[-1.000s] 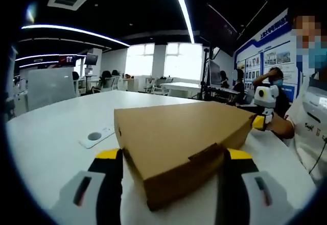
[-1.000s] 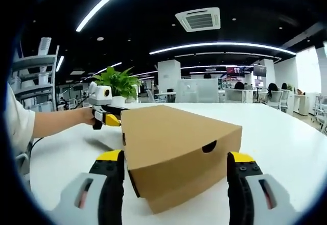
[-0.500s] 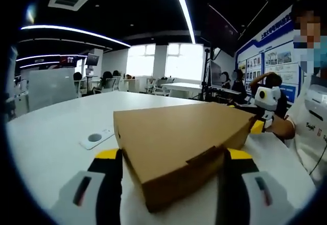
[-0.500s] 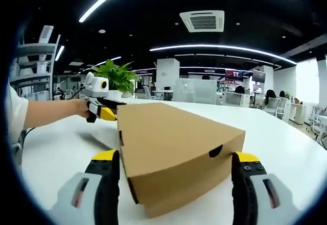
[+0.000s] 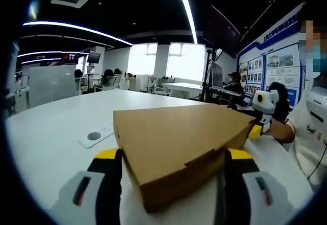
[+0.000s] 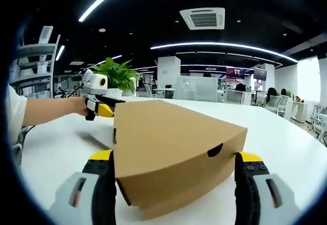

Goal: Operate the shoe box by opening the lid, removing the specified soft item, and placing it in the target area until the item is outside and the box remains undamaged.

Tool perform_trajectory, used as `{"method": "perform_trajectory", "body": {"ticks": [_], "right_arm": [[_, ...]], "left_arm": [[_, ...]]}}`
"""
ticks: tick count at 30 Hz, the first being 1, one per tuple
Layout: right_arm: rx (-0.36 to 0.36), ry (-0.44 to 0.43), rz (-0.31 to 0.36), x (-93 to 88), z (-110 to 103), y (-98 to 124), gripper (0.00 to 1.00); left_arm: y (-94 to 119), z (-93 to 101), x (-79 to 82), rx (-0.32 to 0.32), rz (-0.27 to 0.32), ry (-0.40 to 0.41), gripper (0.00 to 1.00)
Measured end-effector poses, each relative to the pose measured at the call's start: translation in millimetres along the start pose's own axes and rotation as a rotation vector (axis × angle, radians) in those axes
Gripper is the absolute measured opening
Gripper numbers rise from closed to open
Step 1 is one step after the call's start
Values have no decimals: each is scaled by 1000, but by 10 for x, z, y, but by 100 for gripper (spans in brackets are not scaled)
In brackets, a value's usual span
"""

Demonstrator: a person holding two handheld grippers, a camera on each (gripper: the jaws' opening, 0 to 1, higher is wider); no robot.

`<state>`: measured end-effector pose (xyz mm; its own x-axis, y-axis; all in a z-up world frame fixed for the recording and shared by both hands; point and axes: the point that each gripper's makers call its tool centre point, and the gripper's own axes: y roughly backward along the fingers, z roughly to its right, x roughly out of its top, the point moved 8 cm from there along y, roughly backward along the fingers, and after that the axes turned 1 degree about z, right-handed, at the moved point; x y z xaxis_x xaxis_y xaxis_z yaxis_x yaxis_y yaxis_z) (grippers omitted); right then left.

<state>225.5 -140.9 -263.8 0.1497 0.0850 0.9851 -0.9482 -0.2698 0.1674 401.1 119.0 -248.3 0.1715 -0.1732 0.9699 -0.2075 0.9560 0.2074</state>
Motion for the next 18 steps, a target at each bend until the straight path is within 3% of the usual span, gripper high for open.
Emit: {"method": "perform_trajectory", "body": {"ticks": [9,14,18], "right_arm": [[4,-1,11,-4,-13,4,98],[9,3,12,-5,-25,7,97],[20,5,15,-9,-18,10,96]], "left_arm": [[19,11,-18,8,17,-1,84],[11,63,-26,29,-18,-46,85],[28,81,-37,38,-14,-42,84]]}}
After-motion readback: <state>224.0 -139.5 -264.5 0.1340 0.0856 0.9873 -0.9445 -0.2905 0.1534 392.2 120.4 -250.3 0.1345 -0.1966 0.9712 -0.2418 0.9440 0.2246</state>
